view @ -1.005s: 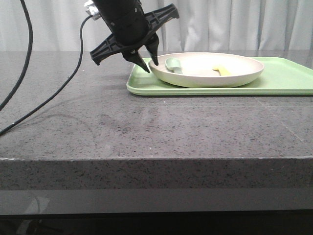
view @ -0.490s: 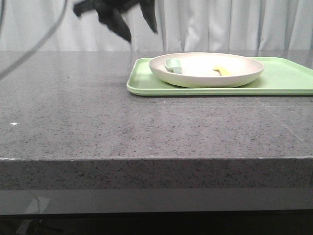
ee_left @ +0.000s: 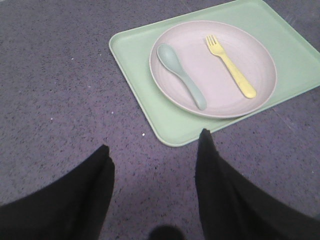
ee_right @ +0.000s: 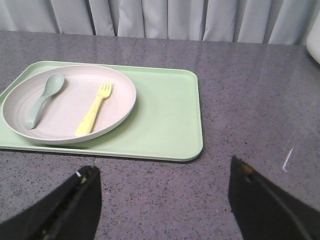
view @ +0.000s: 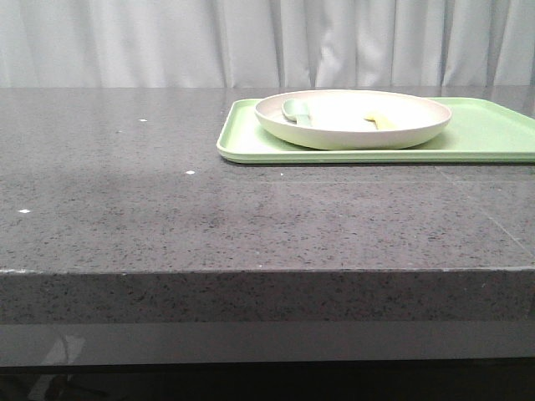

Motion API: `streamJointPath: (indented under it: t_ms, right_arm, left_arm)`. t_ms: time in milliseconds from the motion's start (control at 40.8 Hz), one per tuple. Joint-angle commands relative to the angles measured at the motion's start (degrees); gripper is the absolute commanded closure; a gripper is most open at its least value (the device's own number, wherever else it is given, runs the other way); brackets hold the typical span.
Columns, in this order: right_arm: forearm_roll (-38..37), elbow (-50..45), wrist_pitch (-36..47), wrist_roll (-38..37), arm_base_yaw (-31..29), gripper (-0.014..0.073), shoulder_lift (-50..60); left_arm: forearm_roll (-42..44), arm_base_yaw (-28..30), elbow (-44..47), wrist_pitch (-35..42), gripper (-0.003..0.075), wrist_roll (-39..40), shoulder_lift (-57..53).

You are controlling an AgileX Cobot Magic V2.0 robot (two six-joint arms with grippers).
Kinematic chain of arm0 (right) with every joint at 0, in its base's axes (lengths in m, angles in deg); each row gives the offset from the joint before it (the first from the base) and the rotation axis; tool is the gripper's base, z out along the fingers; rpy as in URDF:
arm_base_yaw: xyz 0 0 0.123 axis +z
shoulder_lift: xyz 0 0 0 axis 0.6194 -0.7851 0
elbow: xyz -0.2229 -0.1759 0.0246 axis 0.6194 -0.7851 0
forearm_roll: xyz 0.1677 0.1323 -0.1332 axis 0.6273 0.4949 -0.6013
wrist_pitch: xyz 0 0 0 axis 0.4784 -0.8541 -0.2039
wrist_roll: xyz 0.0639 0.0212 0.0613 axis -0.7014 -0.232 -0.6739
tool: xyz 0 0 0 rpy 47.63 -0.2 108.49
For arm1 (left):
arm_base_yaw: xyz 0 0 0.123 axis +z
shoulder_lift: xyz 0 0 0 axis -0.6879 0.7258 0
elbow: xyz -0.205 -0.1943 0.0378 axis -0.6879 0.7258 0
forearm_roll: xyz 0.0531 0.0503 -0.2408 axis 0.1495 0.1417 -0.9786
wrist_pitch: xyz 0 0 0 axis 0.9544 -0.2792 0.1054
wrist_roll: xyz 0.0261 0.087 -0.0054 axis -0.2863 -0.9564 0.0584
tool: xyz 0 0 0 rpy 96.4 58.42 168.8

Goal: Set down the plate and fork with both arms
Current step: 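Open the left gripper and withdraw it from the plate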

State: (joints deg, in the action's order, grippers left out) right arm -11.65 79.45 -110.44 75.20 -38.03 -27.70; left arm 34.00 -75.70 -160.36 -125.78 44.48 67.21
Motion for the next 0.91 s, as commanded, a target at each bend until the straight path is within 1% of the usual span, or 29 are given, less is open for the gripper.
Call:
streamJointPath:
  t_ms: [0, 123, 319, 466, 637, 686, 809, 883]
  right_arm:
    - [-0.60, 1.57, 4.04, 0.34, 0.05, 0.0041, -0.85]
    - [-0.60, 1.57, 4.04, 0.34, 0.05, 0.0041, -0.85]
    - [-0.60, 1.57, 4.04, 0.34, 0.05, 0.0041, -0.85]
    - [-0.60, 1.57, 4.04, 0.34, 0.05, 0.0041, -0.85]
    - [-0.60, 2.10, 3.81, 0.34, 0.19, 0.0043, -0.85]
    - [-0.26, 3.61, 2.04, 0.34, 0.18, 0.0043, -1.40]
    - [2.19, 10.59, -6.88, 0.39, 0.27, 0.0043, -5.08]
    - [3.27, 14.48, -11.26, 0.80, 1.65, 0.0043, -8.70]
  left_arm:
    - [0.07, -0.11, 5.07, 4.99, 0.0346, -0.52, -8.55]
    - [-0.16, -0.11, 13.16, 5.60, 0.0346, -0.52, -16.51]
    - [-0.16, -0.11, 22.16, 6.00, 0.0346, -0.52, -23.58]
    - [-0.04, -0.11, 24.51, 5.65, 0.0354, -0.52, -24.73]
    - [-0.04, -0.11, 24.86, 5.52, 0.0355, -0.52, -24.73]
    - [-0.04, -0.11, 24.86, 5.46, 0.0355, -0.52, -24.73]
    - [-0.04, -0.11, 24.86, 5.58, 0.0355, -0.52, -24.73]
    - [-0.04, -0.11, 24.86, 5.58, 0.0355, -0.52, -24.73]
